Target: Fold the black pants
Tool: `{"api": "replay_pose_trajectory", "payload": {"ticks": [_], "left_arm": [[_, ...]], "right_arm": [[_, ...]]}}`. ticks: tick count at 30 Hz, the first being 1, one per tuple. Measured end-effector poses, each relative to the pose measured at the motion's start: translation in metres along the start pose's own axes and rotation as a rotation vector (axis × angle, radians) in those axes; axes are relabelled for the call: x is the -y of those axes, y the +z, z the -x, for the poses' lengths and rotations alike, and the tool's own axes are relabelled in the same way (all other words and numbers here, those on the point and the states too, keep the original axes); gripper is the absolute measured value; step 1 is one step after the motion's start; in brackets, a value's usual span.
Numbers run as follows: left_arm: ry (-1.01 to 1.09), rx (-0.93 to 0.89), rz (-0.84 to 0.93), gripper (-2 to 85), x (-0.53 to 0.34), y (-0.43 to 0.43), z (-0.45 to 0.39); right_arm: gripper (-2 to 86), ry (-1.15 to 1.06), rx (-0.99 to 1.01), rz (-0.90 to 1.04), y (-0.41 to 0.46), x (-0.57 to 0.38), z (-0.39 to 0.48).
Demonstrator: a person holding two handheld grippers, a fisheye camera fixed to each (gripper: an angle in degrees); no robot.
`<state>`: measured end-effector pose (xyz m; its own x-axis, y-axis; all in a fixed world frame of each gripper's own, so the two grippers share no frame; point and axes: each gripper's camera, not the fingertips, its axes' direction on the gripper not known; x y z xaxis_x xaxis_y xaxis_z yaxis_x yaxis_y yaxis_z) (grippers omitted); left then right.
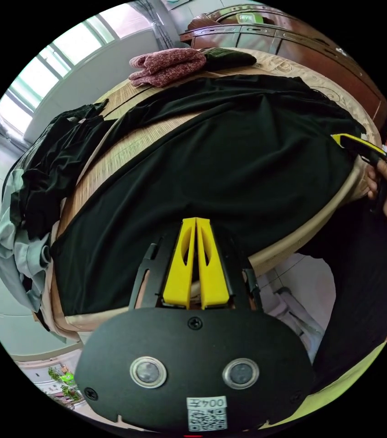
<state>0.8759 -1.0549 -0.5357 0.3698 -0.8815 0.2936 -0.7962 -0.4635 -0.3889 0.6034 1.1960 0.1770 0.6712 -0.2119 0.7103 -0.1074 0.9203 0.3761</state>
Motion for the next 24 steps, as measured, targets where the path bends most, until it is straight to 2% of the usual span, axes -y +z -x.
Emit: {"api": "replay_pose_trajectory", "payload": {"ticks": [4, 10, 15, 18, 24], "left_arm": [[-0.043, -0.035, -0.017, 0.2, -0.007, -0.004, 0.013], [-0.031, -0.030, -0.027, 0.2, -0.013, -0.011, 0.022], [-0.044, -0.054, -0.030, 0.2, -0.016, -0.019, 0.032], [-0.050, -0.066, -0.032, 0.2, -0.018, -0.025, 0.038], [-0.044, -0.054, -0.031, 0.1, -0.019, -0.040, 0.041]], "right_arm": [[5.3, 0.131, 0.016, -0.199, -0.054, 0.008, -0.058], [12.1, 0.363, 0.008, -0.063, -0.051, 0.029, -0.179], [13.0, 0.526, 0.030, 0.040, -0.020, 0.037, -0.232], [11.9, 0.527, 0.061, 0.076, 0.000, 0.047, -0.234], [7.5, 0.376, -0.140, 0.138, 0.020, 0.068, -0.216]]}}
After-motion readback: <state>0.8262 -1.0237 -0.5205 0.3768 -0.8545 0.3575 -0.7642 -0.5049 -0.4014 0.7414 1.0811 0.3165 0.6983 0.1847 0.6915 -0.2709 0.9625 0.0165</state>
